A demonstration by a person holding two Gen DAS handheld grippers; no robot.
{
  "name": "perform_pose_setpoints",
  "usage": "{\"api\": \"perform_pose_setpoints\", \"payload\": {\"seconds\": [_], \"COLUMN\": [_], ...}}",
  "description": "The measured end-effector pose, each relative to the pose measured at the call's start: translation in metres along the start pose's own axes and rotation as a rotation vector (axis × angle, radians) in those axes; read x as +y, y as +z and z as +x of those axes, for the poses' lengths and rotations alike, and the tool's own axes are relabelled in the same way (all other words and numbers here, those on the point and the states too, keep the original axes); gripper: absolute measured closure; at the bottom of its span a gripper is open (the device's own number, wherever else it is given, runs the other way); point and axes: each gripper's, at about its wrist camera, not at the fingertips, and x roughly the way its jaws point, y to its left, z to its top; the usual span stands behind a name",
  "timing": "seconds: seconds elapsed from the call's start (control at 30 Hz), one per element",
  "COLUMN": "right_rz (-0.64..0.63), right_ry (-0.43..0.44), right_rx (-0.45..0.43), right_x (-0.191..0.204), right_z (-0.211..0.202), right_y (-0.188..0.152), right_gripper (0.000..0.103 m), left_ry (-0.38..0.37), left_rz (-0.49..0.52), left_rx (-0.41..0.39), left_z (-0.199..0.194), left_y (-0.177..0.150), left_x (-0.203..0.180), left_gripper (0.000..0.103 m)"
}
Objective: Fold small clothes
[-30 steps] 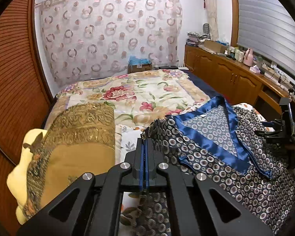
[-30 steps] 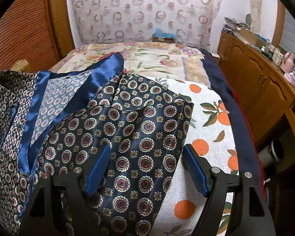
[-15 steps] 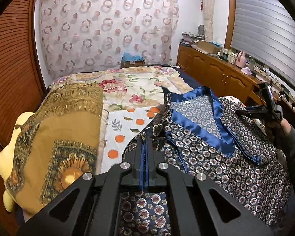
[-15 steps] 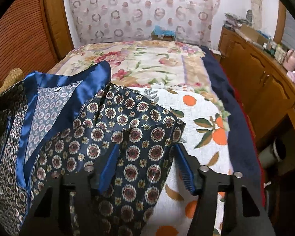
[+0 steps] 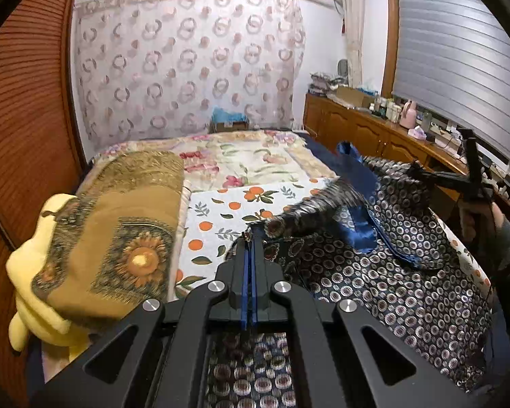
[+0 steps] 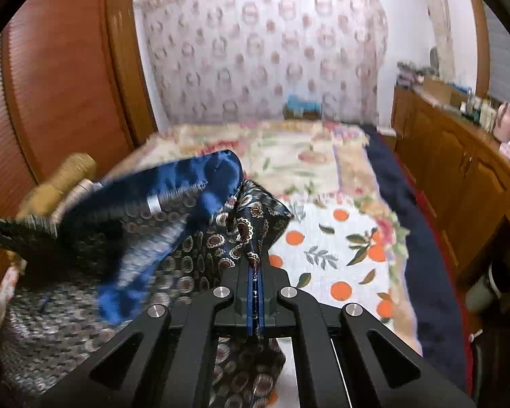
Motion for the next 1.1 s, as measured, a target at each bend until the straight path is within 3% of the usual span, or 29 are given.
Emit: {"api": "perform_pose_setpoints", "payload": {"seconds": [0.23, 0.57, 0.83, 0.97, 1.1], "right_rz": [-0.035, -0.048, -0.068, -0.093, -0.091], "right_ry": [0.036, 0.065, 0.057, 0.042, 0.022], "right_rx": [-0.12, -0.151, -0.059, 0.008, 0.057], "right_x": [0.027, 0.034, 0.035, 0.038, 0.033], "right_z": [-0.094, -0.192, -0.227, -0.213, -0.198], "right_y": [-0.028, -0.108, -0.139, -0.146, -0.142], "right_gripper": [0.102, 0.102, 0.102, 0.102, 0.102], "left_ry": [0.032, 0.075, 0.086, 0.108, 0.111], "left_rz": [-0.027, -0.111, -0.154, -0.172, -0.192], "left_rx": [-0.068, -0.087, -0.024, 0.033, 0.035], "left_z": [-0.056, -0.112, -0.112, -0.098, -0.101], "left_y": [-0.023, -0.072, -0.106, -0.125, -0.132], "left_x": [0.004, 0.028, 0.044, 0.055, 0.059], "left_gripper": [0.101, 0.101, 0.101, 0.101, 0.101]}}
